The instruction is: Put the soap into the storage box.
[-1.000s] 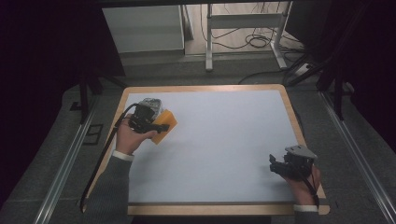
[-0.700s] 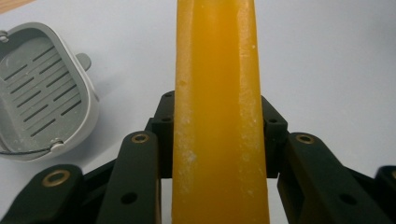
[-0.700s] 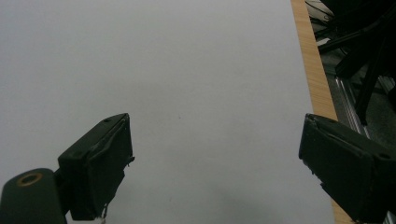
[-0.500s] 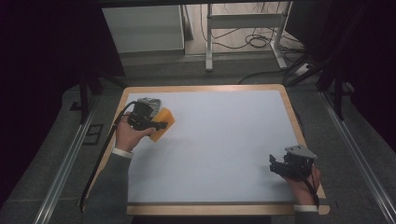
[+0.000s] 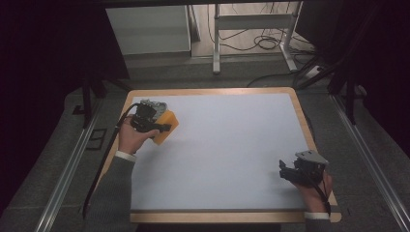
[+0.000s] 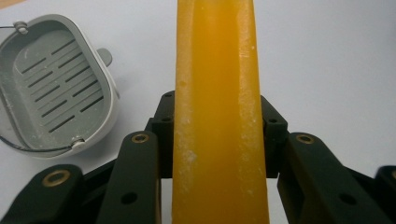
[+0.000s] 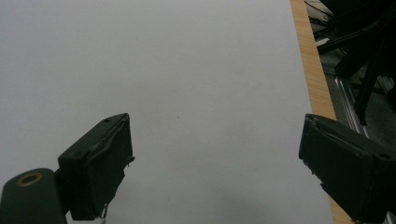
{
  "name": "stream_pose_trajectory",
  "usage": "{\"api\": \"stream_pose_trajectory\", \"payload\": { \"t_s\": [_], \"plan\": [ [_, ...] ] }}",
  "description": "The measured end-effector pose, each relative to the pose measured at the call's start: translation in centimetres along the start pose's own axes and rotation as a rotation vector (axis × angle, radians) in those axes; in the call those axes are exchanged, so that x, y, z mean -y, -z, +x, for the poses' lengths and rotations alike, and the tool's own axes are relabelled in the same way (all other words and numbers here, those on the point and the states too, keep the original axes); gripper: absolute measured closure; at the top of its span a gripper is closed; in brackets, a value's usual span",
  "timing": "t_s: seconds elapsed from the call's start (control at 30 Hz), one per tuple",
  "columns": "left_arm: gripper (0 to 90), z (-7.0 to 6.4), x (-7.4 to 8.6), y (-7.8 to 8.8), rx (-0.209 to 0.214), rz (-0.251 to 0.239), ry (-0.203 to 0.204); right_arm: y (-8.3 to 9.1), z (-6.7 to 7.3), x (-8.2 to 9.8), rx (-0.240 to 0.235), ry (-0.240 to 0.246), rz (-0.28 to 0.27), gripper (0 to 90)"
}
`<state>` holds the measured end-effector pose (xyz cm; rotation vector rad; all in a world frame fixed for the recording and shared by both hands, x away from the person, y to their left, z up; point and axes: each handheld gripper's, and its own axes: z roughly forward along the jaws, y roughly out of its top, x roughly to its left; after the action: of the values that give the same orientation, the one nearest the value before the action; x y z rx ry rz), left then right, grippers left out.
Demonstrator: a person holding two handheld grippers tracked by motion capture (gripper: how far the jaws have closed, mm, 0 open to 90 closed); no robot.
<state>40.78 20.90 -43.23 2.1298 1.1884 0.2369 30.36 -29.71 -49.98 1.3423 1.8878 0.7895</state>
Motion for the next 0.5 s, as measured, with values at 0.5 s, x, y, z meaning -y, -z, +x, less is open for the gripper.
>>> {"api": "stream_pose_trajectory", "payload": {
  "t_s": [0.5],
  "plan": [
    [61.1,1.1,-0.6,0.4,-0.016,-0.017,0.029,0.0,-0.1,0.0,0.002,0.002,0.001,9.9]
  ]
}}
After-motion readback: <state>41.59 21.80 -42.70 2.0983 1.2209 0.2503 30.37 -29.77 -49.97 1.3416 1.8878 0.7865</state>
